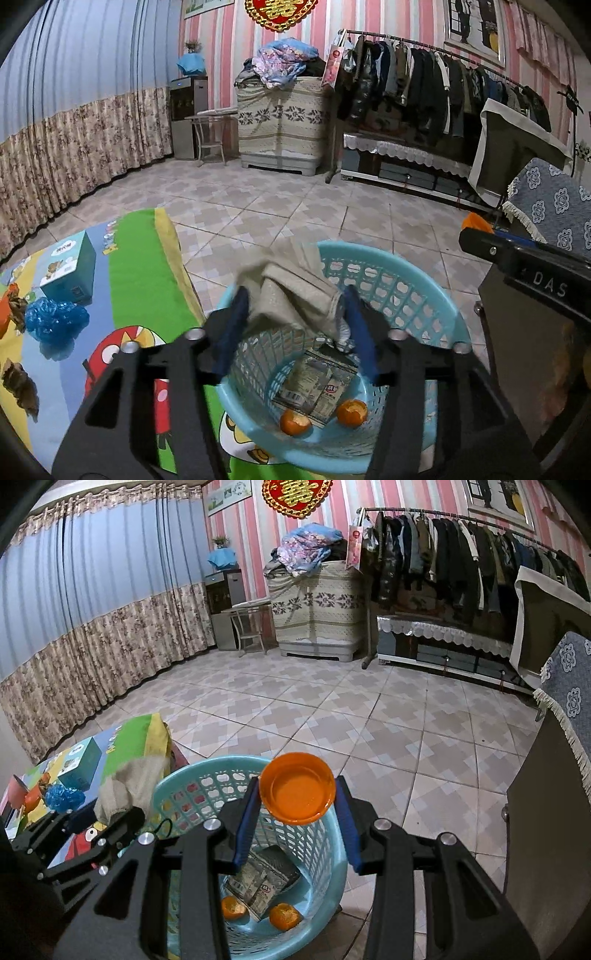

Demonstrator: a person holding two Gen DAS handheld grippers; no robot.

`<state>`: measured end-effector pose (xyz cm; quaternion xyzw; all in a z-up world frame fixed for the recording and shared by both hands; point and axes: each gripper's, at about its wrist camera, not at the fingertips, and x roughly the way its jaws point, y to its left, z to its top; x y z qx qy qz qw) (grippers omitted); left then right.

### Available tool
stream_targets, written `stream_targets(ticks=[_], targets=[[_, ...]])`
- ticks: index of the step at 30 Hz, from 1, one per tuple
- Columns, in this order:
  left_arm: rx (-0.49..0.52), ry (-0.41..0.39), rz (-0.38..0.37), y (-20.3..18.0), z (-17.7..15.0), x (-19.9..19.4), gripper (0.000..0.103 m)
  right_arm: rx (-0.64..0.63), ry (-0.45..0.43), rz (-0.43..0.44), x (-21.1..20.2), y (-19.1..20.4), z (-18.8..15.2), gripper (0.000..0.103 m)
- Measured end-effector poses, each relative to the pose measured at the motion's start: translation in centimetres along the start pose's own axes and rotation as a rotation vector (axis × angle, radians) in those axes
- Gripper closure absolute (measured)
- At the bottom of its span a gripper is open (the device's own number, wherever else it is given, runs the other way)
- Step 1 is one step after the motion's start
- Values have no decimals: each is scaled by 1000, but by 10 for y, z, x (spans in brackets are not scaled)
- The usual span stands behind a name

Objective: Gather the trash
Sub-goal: 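Drop the beige cloth into the basket with the left gripper while the right holds the lid, then open the right gripper to drop the orange lid into the basket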

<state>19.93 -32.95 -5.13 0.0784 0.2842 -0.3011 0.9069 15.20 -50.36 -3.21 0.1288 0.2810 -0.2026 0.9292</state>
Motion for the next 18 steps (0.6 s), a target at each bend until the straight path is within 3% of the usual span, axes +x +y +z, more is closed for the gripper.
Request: stream_targets(ticks=[11, 15, 18], targets=[[-45, -17, 86, 30, 9, -12, 33, -19, 10, 5, 6, 3, -8, 63], [-36, -45, 137, 39, 10, -22, 20, -29, 19, 5, 9, 9, -12, 63], [-38, -56, 153, 46, 12, -29, 19, -42, 24, 9, 9, 17, -12, 63]])
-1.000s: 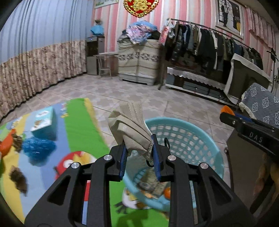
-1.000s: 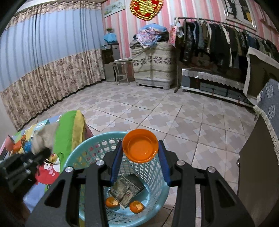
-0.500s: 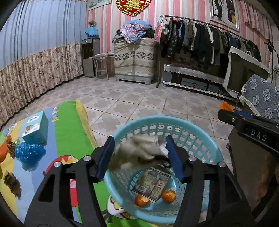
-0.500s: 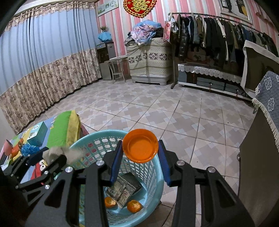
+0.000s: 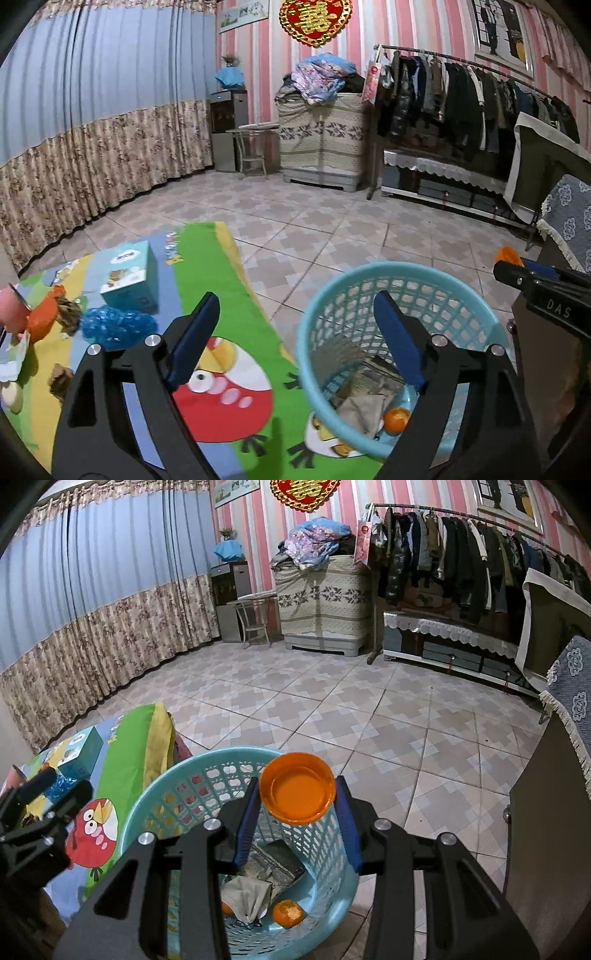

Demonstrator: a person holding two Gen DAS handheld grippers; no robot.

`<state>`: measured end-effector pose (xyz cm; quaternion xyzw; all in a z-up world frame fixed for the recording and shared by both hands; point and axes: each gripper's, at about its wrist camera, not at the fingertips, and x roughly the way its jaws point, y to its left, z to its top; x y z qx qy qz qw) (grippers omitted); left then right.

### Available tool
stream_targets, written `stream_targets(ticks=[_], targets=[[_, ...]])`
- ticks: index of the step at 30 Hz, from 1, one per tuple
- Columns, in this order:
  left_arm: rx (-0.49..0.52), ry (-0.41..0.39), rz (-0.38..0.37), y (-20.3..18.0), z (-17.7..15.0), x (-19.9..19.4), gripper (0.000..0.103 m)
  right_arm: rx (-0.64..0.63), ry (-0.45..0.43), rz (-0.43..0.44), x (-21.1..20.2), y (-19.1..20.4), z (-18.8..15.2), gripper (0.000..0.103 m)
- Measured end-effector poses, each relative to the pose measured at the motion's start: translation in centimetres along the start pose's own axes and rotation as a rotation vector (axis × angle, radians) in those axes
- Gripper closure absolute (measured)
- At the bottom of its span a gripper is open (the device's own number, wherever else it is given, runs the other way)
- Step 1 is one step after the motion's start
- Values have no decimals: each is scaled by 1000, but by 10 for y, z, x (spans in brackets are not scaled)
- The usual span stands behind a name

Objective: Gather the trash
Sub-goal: 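Open the right gripper to drop the orange lid into the basket, then grasp the cream round disc with the left gripper while the right grasps the brown cloth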

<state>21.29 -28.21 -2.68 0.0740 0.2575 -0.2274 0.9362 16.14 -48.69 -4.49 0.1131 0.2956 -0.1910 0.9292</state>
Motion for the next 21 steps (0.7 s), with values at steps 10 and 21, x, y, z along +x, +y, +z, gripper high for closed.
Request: stream_targets(ticks=[10, 21], targets=[[-48, -12, 63, 46, -4, -20, 7, -36, 29, 18, 16, 23, -2, 63], [-131, 2, 127, 102, -23, -40, 6, -32, 15, -2, 19, 43, 0, 19]])
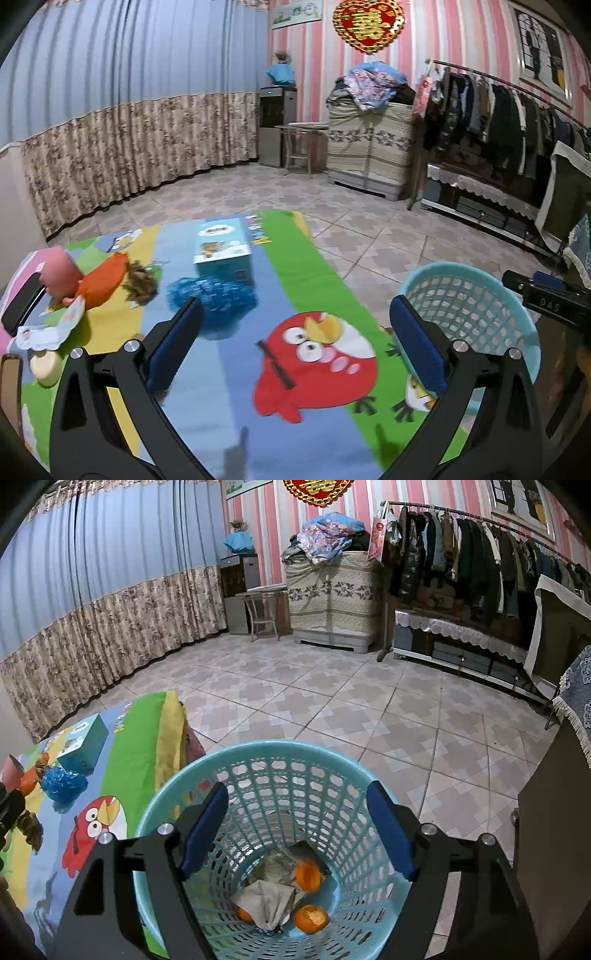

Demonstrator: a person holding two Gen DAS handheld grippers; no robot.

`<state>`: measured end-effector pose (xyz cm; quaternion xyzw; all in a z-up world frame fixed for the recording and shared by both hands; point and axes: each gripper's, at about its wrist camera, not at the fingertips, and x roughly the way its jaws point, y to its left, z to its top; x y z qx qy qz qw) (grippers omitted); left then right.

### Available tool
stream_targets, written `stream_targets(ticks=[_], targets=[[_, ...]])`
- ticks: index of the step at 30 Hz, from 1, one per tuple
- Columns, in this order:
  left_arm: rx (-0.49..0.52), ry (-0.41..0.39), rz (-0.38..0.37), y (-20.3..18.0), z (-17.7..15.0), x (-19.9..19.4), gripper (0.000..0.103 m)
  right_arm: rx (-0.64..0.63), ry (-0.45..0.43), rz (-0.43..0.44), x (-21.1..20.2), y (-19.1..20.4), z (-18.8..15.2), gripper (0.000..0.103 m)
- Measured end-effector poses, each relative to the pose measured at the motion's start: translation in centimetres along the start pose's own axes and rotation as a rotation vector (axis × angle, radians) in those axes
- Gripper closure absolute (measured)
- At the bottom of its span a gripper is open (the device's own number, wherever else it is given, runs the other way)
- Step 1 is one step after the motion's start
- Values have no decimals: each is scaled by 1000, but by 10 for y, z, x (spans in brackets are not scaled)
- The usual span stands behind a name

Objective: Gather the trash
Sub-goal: 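Grasp the cream round disc with the left gripper while the right grasps the brown cloth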

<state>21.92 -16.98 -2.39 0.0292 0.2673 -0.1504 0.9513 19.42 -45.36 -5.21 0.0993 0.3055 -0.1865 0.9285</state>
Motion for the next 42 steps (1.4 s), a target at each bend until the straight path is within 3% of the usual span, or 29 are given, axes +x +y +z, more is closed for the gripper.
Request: stream_targets(ticks=[6, 18, 22, 32, 38, 42], targets=[[-35, -10, 42, 33, -3, -12, 6, -37, -13, -23, -8, 25, 3, 10], [-86, 41, 137, 109, -25, -30, 6, -143, -5, 89, -20, 116, -3, 10], [-97, 79, 178, 142, -37, -32, 6, -148, 20, 155, -20, 146, -10, 10], [-184, 172, 267, 236, -58, -27, 6, -181, 83, 198, -14, 197, -34, 10], [-258, 265, 229, 273, -71, -8, 6, -223, 114, 208, -11, 221, -45, 10], [-251, 308, 240, 279, -69, 8, 8, -248, 142, 206, -7, 235, -51, 10]])
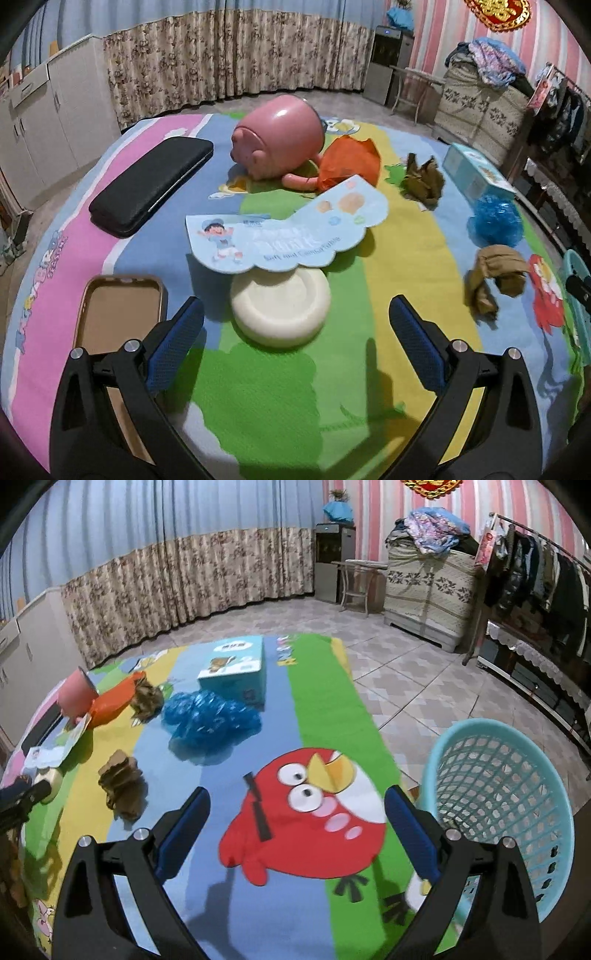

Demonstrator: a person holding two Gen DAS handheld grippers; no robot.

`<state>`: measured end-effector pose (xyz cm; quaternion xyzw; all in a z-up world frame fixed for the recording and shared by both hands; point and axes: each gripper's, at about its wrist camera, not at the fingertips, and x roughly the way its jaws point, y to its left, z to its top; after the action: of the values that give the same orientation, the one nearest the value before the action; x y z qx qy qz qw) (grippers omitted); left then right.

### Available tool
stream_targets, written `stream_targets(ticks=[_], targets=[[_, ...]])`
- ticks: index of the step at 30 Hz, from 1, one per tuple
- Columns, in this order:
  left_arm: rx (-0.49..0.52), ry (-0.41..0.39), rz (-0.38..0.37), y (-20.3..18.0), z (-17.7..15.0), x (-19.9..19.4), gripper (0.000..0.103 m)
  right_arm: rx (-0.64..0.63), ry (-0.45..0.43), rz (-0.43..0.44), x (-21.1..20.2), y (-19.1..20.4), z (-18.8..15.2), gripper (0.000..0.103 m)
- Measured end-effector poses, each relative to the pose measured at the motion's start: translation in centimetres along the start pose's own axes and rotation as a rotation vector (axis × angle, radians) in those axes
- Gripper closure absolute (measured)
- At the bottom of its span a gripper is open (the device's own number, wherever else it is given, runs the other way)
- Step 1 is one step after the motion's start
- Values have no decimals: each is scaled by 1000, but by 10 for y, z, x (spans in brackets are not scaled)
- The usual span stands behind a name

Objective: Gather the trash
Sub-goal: 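Grasp the cream round disc with the left gripper while the right grasps the brown cloth, then drop the cream disc into the basket with the left gripper while the right carries the cloth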

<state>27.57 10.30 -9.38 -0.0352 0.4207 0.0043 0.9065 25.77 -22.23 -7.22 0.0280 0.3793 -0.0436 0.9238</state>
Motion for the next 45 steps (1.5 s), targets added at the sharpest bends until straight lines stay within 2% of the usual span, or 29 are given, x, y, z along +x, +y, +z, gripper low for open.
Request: stream_targets(ticks=[4, 6, 8, 9, 10, 13, 21, 25, 30, 32, 34, 36, 39, 45], targets=[[36, 45, 9, -2, 5, 16, 19, -7, 45, 51, 7, 15, -5, 10], [42, 71, 11, -1, 5, 23, 29, -19, 51, 60, 8, 23, -9, 10], [46, 73, 15, 1, 5, 24, 34, -37, 58, 78, 9, 34, -12, 10], [48, 65, 12, 2, 5, 22, 41, -43, 59, 86, 9, 38, -12, 10], [48, 64, 8, 3, 5, 21, 42, -47, 60, 99, 9, 44, -14, 10], [45, 58, -15, 8, 2, 17, 42, -64, 70, 130, 10, 60, -17, 10], [80, 8, -2, 23, -15, -15, 42, -127, 60, 139, 10, 97, -18, 10], [97, -34, -3, 37, -26, -36, 42, -164, 58, 158, 17, 117, -13, 10], [102, -114, 46, 57, -28, -56, 42, -196, 97, 161, 39, 136, -7, 12], [86, -141, 62, 65, -24, -61, 42, -194, 106, 182, 43, 138, -3, 23], [69, -158, 68, 70, -20, -64, 42, -187, 122, 213, 46, 139, -1, 44], [56, -168, 77, 73, -15, -63, 42, -178, 133, 255, 47, 138, -1, 57], [30, -168, 73, 71, -7, -60, 42, -195, 124, 283, 44, 139, -3, 66], [58, -193, 71, 46, 1, -67, 42, -159, 55, 291, 16, 118, 2, 67]])
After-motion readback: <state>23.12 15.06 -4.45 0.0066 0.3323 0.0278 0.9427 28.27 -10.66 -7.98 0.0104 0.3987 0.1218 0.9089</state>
